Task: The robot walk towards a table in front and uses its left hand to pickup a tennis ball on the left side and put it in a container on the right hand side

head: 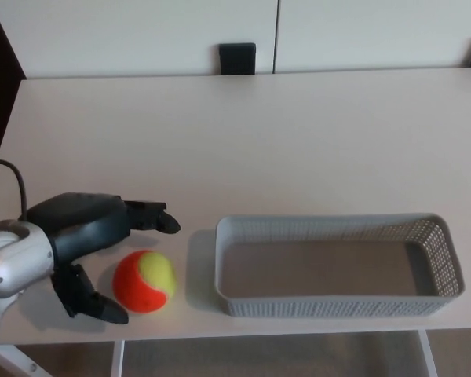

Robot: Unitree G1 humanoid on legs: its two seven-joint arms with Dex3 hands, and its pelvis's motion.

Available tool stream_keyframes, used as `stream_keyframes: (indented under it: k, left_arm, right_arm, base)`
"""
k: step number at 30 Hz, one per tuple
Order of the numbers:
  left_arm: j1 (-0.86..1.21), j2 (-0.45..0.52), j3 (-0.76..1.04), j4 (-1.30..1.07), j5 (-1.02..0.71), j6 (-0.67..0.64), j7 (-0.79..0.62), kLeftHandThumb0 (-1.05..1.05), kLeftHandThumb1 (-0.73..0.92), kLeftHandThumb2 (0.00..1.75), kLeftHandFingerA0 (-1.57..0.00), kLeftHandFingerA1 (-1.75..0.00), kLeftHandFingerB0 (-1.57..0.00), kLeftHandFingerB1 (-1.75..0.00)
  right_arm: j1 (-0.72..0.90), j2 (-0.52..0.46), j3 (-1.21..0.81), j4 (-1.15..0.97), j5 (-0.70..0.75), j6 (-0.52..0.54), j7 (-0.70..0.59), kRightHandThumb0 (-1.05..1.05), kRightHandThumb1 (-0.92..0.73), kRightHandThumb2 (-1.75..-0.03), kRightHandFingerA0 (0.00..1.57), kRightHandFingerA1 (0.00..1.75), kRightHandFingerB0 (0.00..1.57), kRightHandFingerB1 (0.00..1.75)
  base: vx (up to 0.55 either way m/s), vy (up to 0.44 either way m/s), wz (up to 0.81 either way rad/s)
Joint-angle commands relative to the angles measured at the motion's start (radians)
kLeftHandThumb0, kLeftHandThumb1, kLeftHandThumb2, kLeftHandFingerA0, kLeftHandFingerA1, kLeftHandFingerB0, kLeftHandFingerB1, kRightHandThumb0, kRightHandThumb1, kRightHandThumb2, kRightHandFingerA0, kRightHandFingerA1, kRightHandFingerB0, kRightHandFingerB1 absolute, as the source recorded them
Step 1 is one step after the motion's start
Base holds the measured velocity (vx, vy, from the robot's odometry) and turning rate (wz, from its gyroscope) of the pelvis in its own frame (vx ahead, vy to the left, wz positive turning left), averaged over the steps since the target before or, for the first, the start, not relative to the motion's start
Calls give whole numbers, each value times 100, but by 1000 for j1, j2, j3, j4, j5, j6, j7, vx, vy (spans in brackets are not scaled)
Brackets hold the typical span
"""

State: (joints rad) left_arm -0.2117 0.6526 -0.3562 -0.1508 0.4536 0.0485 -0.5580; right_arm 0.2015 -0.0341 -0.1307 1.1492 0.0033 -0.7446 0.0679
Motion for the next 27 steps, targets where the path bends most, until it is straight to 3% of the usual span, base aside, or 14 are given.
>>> stream_keyframes:
  k: [1, 2, 16, 17, 18, 19, 20, 21, 22, 23, 27]
  left_arm:
    - [30, -20, 4, -12, 40, 0, 30, -33, 5, 77, -8, -53, -15, -55]
    - [37, -29, 5, -8, 48, -11, 51, -78, 42, 55, -25, -36, -27, -43]
    - [36, -91, -13, 46, 107, -36, 120, -71, 42, 54, -33, -34, -32, -44]
    - [32, -93, -18, 58, 113, -41, 127, -72, 36, 70, -32, -40, -32, -49]
    - [29, -94, -20, 72, 116, -54, 136, -72, 36, 70, -32, -40, -32, -49]
    - [17, -96, -22, 87, 121, -58, 140, -51, 29, 76, -35, -50, -21, -48]
    - [8, -107, -20, 110, 118, -63, 154, -46, 36, 62, -55, -44, -45, -49]
    - [3, -120, -16, 132, 112, -67, 169, -46, 36, 62, -55, -44, -45, -49]
    - [-3, -127, -13, 153, 110, -88, 192, -26, 44, 54, -95, -49, -53, -44]
    - [-11, -137, -8, 182, 103, -113, 216, -7, 55, 56, -124, -59, -64, -42]
    - [-41, -155, -4, 263, 95, -150, 245, -4, 58, 55, -130, -57, -69, -40]
  right_arm:
    - [9, -12, -7, -5, 13, 12, 16, -68, -87, -66, 5, 50, 0, 19]
    - [11, -12, -7, -7, 14, 12, 19, -75, -68, -102, 2, 51, 0, 29]
    - [-1, -6, -16, -29, 24, 35, 18, -73, -66, -98, 6, 53, 0, 29]
    - [0, -5, -19, -32, 29, 36, 25, -74, -67, -99, 5, 52, 0, 29]
    - [1, -6, -19, -33, 30, 38, 29, -74, -67, -99, 5, 52, 0, 29]
    - [-4, -5, -23, -37, 37, 42, 37, -74, -66, -99, 6, 53, 0, 29]
    - [-6, -5, -24, -39, 37, 45, 37, -75, -67, -99, 5, 52, 0, 29]
    - [-8, -5, -24, -39, 34, 47, 32, -75, -67, -99, 5, 52, 0, 29]
    - [-8, -3, -25, -42, 34, 49, 32, -74, -66, -99, 5, 53, 0, 29]
    - [-10, -1, -26, -44, 37, 51, 33, -74, -66, -98, 5, 53, 0, 30]
    - [-16, -1, -26, -44, 33, 50, 26, -75, -66, -98, 6, 54, 0, 29]
  base:
    - [0, 0, 0]
    - [0, 0, 0]
    - [0, 0, 0]
    - [0, 0, 0]
    - [0, 0, 0]
    - [0, 0, 0]
    - [0, 0, 0]
    - [0, 0, 0]
    - [0, 0, 0]
    - [0, 0, 0]
    - [0, 0, 0]
